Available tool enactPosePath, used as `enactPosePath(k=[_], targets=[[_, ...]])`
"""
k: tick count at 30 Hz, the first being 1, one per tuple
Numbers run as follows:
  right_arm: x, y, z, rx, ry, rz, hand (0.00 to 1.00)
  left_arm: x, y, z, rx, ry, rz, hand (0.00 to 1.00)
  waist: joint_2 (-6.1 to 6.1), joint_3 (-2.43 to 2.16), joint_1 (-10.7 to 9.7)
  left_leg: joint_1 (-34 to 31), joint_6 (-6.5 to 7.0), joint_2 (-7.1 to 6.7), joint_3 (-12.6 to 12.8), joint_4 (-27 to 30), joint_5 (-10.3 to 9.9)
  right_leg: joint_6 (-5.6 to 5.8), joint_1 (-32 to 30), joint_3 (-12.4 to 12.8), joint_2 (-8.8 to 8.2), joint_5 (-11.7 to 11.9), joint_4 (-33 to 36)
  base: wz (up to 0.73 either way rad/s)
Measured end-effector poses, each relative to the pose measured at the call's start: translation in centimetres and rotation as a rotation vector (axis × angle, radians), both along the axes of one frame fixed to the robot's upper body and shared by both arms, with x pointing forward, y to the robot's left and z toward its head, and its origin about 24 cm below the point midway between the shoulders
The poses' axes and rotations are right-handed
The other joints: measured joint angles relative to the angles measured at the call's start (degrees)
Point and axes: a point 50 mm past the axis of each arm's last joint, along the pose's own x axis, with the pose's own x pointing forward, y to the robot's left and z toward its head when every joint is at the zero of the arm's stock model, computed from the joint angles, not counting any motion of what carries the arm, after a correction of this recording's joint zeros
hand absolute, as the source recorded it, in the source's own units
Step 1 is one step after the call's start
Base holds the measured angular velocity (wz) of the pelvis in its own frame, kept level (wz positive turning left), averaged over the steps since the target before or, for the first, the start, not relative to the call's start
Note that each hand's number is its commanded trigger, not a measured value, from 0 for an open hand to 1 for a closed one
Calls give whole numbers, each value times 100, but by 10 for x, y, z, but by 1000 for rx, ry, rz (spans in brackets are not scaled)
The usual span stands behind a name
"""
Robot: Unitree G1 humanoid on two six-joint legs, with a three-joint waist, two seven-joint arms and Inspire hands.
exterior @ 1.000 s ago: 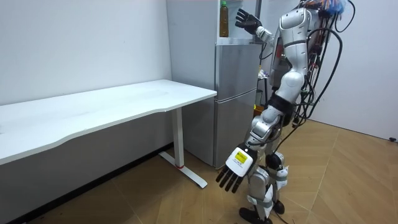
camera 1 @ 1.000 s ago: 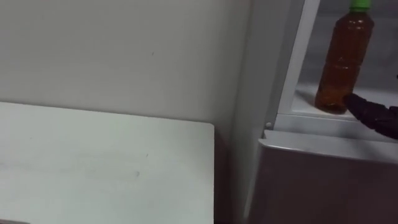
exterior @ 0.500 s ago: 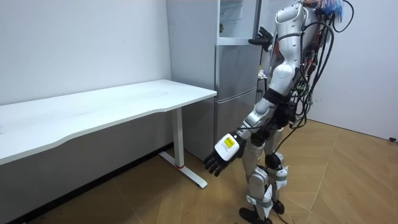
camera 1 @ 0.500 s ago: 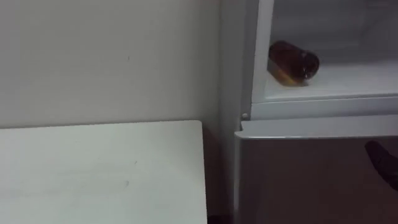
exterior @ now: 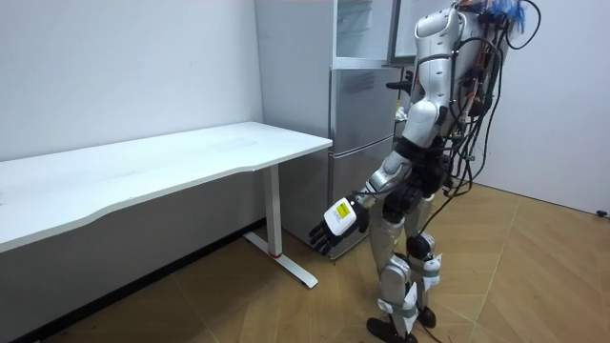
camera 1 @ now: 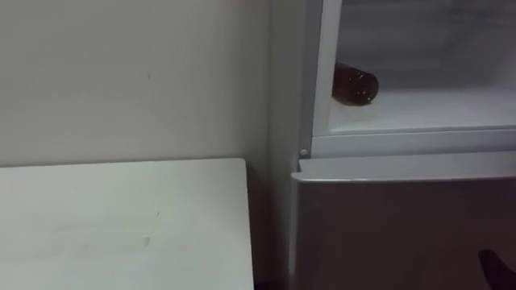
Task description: Put the bottle in the upper fridge
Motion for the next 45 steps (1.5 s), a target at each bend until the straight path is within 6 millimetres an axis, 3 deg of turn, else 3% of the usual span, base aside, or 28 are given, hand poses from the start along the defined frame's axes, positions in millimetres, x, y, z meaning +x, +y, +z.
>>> enactPosePath(k=[8,15,21,26,34,45], targets=[[-5,-7,-17,129,38,-35,0,-10,1,-1,5,24,11,0,13,-7,-34,72,-14,4,58,-103,8,-3,11,65,8,-3,-60,-4],[-22,-26,-64,498,113,-170,0,-17,2,-2,1,44,19,0,-47,-6,-76,56,-27,2,81,-114,-5,2,45,75,35,1,-101,0],[-31,-38,-70,709,29,-273,0,-16,1,-2,-20,52,16,0,-46,-6,-153,60,-30,-4,78,-104,-9,10,16,41,24,-26,-101,0],[-44,-60,-62,728,-37,-423,0,-13,6,1,-27,31,43,0,-66,-11,-207,72,-29,-16,80,-108,-8,12,12,26,11,-53,-75,0],[-54,-83,-20,736,-260,-568,0,-9,19,6,0,2,73,0,-194,-2,-335,71,-27,-65,57,-115,-8,13,20,43,13,-54,-64,1],[-60,-93,27,611,-474,-709,0,-10,19,5,-4,12,76,0,-252,-11,-468,-46,-20,-80,36,-65,-12,31,-159,9,-14,-112,22,0]])
